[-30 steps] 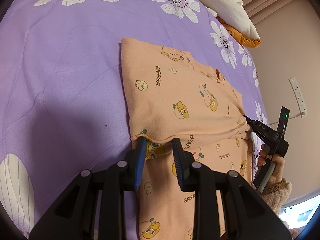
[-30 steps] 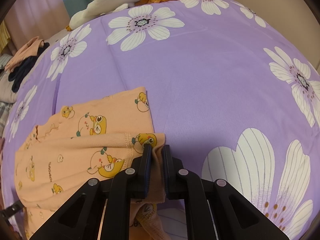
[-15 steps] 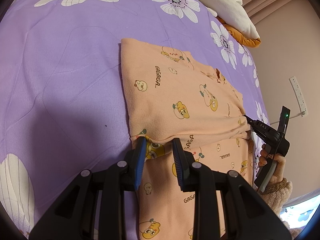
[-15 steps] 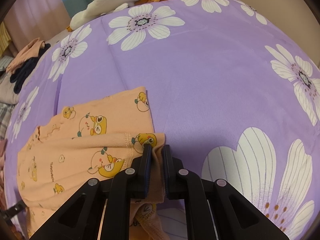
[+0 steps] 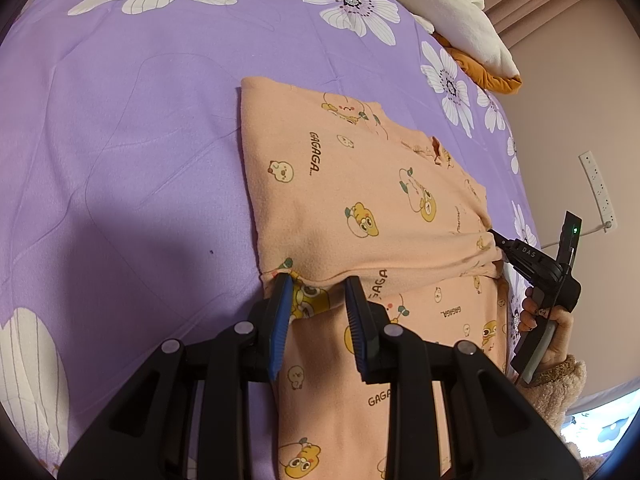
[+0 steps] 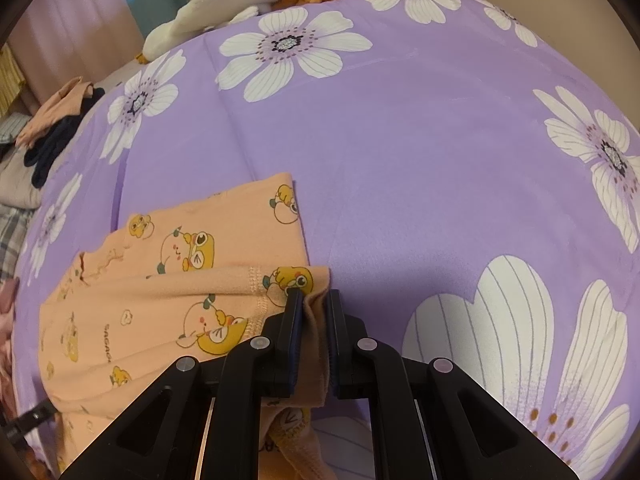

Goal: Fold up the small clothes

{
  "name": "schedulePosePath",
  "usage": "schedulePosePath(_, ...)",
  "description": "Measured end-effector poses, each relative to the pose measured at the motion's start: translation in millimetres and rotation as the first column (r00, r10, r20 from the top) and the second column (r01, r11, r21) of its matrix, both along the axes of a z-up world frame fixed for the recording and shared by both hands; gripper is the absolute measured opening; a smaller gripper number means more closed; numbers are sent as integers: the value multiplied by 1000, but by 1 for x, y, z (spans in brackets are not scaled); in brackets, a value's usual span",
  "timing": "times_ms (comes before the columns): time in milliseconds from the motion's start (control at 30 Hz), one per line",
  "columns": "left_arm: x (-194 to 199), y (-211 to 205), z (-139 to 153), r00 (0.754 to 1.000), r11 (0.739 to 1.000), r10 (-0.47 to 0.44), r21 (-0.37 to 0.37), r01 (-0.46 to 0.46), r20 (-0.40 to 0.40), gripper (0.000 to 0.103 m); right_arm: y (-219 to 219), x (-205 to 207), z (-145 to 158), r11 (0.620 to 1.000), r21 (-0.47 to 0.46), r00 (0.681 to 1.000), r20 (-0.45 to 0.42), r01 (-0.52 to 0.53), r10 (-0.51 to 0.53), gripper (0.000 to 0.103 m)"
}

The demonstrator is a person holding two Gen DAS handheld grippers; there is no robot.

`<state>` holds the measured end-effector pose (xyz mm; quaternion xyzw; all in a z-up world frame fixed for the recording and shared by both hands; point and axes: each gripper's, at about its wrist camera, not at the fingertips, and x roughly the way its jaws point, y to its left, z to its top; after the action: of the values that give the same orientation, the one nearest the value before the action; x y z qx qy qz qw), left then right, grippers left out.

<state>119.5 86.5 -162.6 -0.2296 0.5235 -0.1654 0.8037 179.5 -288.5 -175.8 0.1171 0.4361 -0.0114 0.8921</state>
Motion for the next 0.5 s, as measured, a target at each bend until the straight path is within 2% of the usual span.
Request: schedulePosePath(500, 1, -1, 0, 1000, 1000, 2, -6, -2, -7, 28, 3, 1, 0, 1000, -18, 1000, 3, 7, -7, 7)
